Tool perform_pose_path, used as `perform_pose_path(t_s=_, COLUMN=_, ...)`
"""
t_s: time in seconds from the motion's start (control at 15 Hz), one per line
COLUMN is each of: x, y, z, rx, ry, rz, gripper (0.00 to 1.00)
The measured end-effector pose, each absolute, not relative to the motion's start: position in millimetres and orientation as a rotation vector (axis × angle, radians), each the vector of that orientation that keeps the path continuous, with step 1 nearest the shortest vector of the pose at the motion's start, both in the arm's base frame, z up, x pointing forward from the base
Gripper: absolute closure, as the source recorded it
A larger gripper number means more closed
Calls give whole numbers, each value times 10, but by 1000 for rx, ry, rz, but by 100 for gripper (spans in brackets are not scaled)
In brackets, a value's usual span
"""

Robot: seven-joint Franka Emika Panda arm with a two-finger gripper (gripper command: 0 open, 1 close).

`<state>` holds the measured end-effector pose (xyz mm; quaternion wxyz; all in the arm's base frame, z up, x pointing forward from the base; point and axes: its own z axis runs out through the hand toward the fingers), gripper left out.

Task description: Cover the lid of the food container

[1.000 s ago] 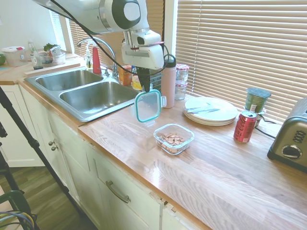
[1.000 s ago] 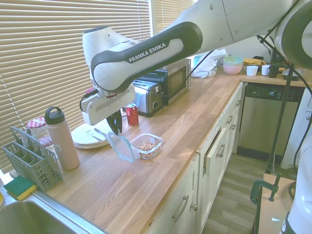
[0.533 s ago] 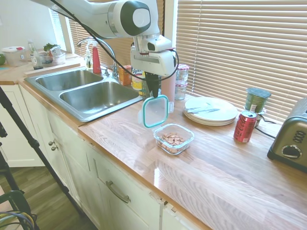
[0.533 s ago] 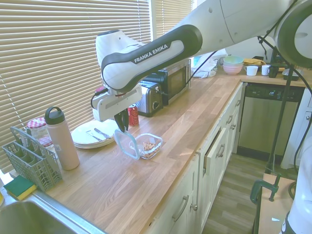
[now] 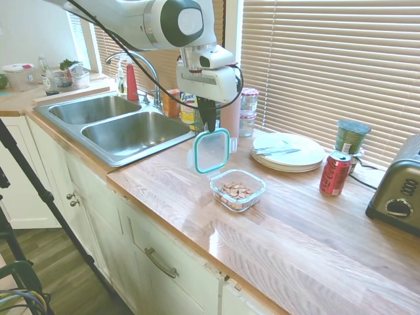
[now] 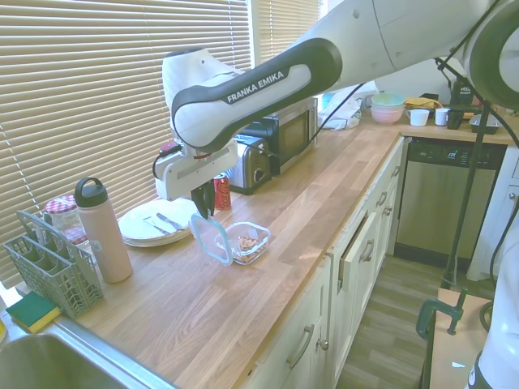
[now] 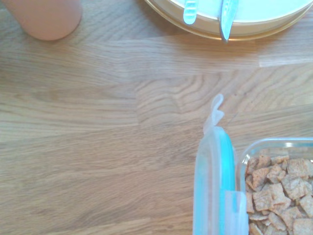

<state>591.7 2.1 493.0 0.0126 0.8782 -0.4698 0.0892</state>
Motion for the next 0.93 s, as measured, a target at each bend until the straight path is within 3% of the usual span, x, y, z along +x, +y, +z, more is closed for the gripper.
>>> perform_pose_path(t_s=0.93, x=5681, y=-628, z=5043, rx=2772, ry=-1535, rz=303, gripper=100)
